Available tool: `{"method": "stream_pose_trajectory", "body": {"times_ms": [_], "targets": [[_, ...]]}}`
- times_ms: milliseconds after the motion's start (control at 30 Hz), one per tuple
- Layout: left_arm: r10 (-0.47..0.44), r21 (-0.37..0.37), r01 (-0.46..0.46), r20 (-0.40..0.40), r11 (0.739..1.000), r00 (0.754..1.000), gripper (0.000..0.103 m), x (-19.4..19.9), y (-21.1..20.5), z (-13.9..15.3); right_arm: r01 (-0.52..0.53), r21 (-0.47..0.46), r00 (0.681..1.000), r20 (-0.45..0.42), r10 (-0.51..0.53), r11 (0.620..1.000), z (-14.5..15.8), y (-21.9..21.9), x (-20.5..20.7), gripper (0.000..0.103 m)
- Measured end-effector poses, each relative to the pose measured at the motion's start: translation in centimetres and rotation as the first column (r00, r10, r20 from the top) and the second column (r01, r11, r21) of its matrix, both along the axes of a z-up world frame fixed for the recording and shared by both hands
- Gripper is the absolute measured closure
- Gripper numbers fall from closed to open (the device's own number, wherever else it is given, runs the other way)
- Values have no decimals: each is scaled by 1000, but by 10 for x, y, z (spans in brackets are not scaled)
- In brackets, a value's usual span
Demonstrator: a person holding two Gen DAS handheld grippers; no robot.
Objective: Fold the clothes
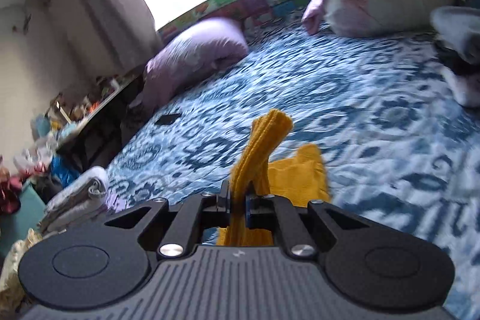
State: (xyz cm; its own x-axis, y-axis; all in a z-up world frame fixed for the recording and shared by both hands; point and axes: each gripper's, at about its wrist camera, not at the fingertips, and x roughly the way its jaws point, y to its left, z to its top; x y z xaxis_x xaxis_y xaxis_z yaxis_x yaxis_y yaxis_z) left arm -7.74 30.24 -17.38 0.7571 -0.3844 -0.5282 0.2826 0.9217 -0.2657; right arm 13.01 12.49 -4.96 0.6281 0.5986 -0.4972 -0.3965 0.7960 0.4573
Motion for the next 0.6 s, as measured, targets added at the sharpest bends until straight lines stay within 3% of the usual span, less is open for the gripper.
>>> {"method": "stream_pose_trajectory", "body": {"times_ms": [167,333,500,600], "targets": [[11,-171,-23,-71,985,997,82,7,22,-5,-61,-125,998,-32,58,990,-11,54,27,93],[24,-316,-65,-133,947,991,82,13,42,-14,-104,-225,992,-93,85,969,-35,93,51,93],[33,-426,-113,-191,898,981,82,19,57,-22,-129,-306,984,-155,84,943,-63,119,69,93],[27,-452,-124,-213,883,977,82,21,61,-25,-143,-308,978,-191,86,941,-79,125,81,93]]}}
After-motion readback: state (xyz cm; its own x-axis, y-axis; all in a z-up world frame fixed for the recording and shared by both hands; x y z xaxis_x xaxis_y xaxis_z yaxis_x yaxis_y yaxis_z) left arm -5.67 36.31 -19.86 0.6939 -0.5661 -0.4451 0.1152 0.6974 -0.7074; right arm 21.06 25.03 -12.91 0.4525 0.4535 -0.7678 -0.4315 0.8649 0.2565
